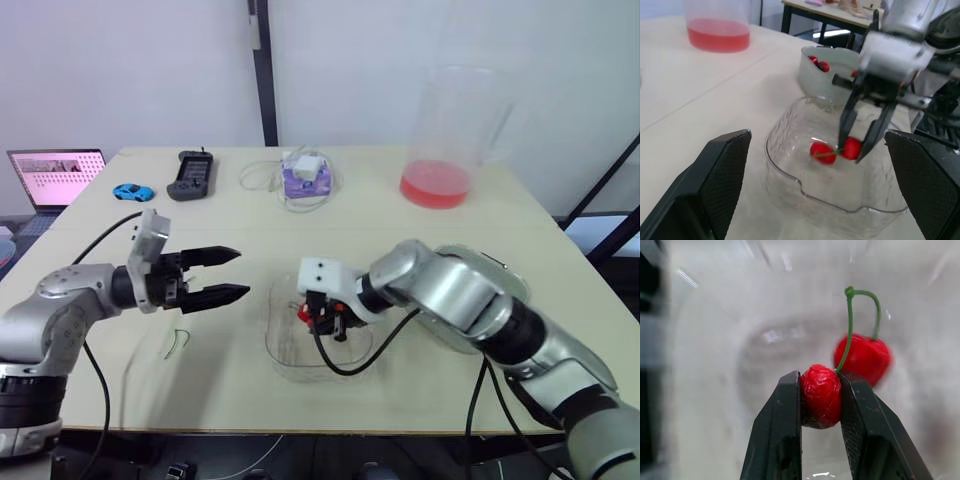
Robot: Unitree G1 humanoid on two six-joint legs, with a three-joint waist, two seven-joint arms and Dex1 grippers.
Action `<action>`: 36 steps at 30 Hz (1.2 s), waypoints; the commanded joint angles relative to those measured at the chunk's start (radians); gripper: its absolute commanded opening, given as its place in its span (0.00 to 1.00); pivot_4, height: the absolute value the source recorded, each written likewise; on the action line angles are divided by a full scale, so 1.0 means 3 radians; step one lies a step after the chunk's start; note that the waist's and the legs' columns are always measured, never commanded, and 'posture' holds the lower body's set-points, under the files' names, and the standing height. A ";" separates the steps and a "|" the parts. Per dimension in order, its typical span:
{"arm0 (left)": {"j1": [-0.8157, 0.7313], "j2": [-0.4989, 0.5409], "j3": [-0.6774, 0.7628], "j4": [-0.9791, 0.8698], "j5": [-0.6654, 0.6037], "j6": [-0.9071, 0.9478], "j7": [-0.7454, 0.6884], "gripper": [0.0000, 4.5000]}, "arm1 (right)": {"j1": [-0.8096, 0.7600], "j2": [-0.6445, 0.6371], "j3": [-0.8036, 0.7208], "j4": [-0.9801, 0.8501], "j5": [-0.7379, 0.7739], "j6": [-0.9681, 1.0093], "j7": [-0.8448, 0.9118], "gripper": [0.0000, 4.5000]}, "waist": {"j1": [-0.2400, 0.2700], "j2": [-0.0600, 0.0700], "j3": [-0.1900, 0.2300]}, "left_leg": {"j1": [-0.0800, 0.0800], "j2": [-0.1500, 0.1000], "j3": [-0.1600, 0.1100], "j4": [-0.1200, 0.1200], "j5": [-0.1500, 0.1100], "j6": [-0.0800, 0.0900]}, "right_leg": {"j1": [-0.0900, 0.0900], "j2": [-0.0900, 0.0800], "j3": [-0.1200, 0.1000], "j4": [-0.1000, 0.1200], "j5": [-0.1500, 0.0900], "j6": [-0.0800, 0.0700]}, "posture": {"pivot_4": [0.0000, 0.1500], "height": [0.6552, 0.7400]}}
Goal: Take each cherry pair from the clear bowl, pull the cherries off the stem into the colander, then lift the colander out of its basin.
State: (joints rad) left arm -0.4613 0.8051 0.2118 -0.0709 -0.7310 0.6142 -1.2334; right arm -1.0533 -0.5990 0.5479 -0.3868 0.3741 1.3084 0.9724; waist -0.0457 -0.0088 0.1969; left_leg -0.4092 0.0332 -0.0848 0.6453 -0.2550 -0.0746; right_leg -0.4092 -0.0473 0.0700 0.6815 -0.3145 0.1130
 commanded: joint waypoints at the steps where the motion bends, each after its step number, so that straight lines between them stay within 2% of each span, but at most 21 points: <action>1: -0.0184 -0.0069 0.0161 0.0000 -0.0108 -0.0083 0.0101 1.00 | 0.0029 0.0164 -0.0980 -0.0114 0.0543 0.0449 0.0120 0.15 | 0.0003 0.0000 0.0000 | 0.0000 0.0000 0.0000 0.0000 0.0000 0.0000 | 0.0000 0.0000 0.0000 0.0000 0.0000 0.0000 | 1.00 0.92; 4: -0.0316 -0.0173 0.0234 -0.0010 -0.0226 -0.0104 0.0149 1.00 | 0.0144 0.0426 -0.1720 -0.0060 0.0957 0.0869 0.0136 0.15 | 0.0005 -0.0001 -0.0001 | 0.0000 0.0000 0.0000 0.0001 0.0000 0.0000 | 0.0001 0.0001 0.0000 0.0000 0.0000 0.0000 | 1.00 0.92; 7: -0.0412 -0.0192 0.0273 -0.0080 -0.0497 0.0096 0.0097 1.00 | 0.0286 0.0594 -0.2161 0.0062 0.1365 0.1015 0.0077 0.15 | -0.0001 -0.0002 -0.0001 | 0.0000 0.0000 0.0000 0.0000 0.0000 0.0000 | 0.0002 0.0000 -0.0001 0.0000 0.0000 0.0000 | 1.00 0.92; 12: -0.0521 -0.0131 0.0260 -0.0215 -0.0963 0.0489 -0.0049 1.00 | 0.0482 0.0639 -0.2339 0.0168 0.1949 0.1020 -0.0055 0.15 | -0.0010 -0.0001 0.0000 | 0.0000 0.0000 0.0000 0.0000 0.0000 0.0000 | 0.0002 0.0001 0.0000 0.0000 0.0000 0.0000 | 1.00 0.92; 17: -0.0705 -0.0063 0.0183 -0.0274 -0.1383 0.0926 -0.0184 1.00 | 0.0544 0.0637 -0.2256 0.0172 0.2170 0.1020 -0.0180 0.15 | -0.0015 -0.0001 0.0000 | 0.0001 0.0000 0.0000 0.0000 0.0000 0.0000 | 0.0002 0.0001 0.0000 0.0001 0.0000 0.0000 | 1.00 0.92; 22: -0.0786 -0.0025 0.0001 -0.0295 -0.1360 0.1032 -0.0383 1.00 | 0.0564 0.0641 -0.2218 0.0118 0.2400 0.1020 -0.0241 0.15 | -0.0018 -0.0001 0.0000 | 0.0001 0.0000 0.0000 -0.0001 0.0000 0.0000 | 0.0002 0.0002 -0.0001 0.0001 0.0000 0.0000 | 1.00 0.92; 26: -0.0817 -0.0052 -0.0250 -0.0381 -0.1145 0.0887 -0.0552 1.00 | 0.0556 0.0654 -0.2203 0.0108 0.2552 0.1015 -0.0335 0.15 | -0.0015 -0.0001 0.0000 | 0.0001 0.0000 0.0000 -0.0001 0.0000 0.0000 | 0.0002 0.0001 0.0000 0.0000 0.0000 0.0000 | 1.00 0.92; 36: -0.0893 -0.0276 -0.0457 -0.0375 -0.0988 0.0728 -0.0621 1.00 | 0.0551 0.0626 -0.2165 0.0133 0.2873 0.0962 -0.0549 0.15 | -0.0009 -0.0001 0.0000 | 0.0001 0.0000 0.0000 0.0000 0.0000 0.0000 | 0.0002 0.0002 0.0000 0.0000 0.0000 0.0000 | 1.00 0.92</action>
State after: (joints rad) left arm -0.7118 0.7215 0.0622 -0.1631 -1.0243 0.8430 -1.4139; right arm -0.8811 -0.4106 -0.1005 -0.3296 1.1989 1.6054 0.8159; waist -0.0483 -0.0090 0.1968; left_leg -0.4090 0.0333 -0.0847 0.6452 -0.2550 -0.0746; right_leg -0.4087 -0.0468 0.0700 0.6814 -0.3145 0.1131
